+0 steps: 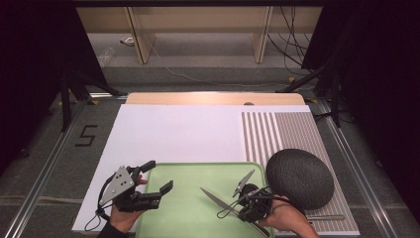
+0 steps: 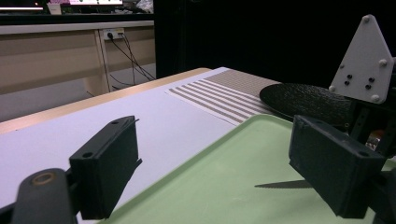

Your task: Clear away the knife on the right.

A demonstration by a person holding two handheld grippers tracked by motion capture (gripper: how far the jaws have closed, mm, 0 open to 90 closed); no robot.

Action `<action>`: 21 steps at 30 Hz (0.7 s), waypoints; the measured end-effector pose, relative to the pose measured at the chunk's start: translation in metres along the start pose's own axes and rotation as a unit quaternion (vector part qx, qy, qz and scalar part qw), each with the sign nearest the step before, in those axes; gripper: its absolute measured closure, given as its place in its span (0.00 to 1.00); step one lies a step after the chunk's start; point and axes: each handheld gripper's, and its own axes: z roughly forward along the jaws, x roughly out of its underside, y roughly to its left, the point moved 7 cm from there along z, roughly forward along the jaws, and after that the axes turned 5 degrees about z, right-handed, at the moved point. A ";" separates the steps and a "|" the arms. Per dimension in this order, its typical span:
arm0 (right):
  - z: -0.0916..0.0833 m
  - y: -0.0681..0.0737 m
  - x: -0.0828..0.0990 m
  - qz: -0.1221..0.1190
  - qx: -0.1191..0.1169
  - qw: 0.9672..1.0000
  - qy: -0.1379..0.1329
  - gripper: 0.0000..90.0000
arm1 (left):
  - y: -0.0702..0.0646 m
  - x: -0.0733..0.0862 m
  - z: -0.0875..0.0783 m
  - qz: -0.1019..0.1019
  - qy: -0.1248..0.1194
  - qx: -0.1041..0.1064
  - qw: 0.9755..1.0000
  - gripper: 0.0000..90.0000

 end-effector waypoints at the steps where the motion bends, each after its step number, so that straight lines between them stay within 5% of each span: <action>1: 0.001 0.000 0.000 0.003 0.000 1.000 0.001 0.89 | 0.000 0.000 0.000 -0.001 0.000 0.000 1.000 0.17; 9: 0.005 0.000 0.003 0.003 -0.001 1.000 0.016 0.87 | 0.000 0.000 0.000 0.000 0.001 0.001 1.000 0.17; 12: 0.001 0.001 0.000 0.007 -0.005 1.000 0.006 0.64 | 0.000 0.000 0.000 0.000 0.001 0.000 1.000 0.17; 14: 0.000 0.001 -0.001 0.003 -0.001 1.000 0.001 0.60 | 0.000 0.000 0.000 0.001 0.002 0.000 1.000 0.17; 17: -0.003 0.006 -0.008 -0.006 0.000 0.999 -0.033 0.50 | 0.000 0.000 0.001 0.000 0.002 0.001 1.000 0.17; 21: -0.005 0.013 -0.017 -0.029 0.007 0.996 -0.079 0.55 | 0.000 0.000 0.000 -0.001 0.001 0.001 1.000 0.17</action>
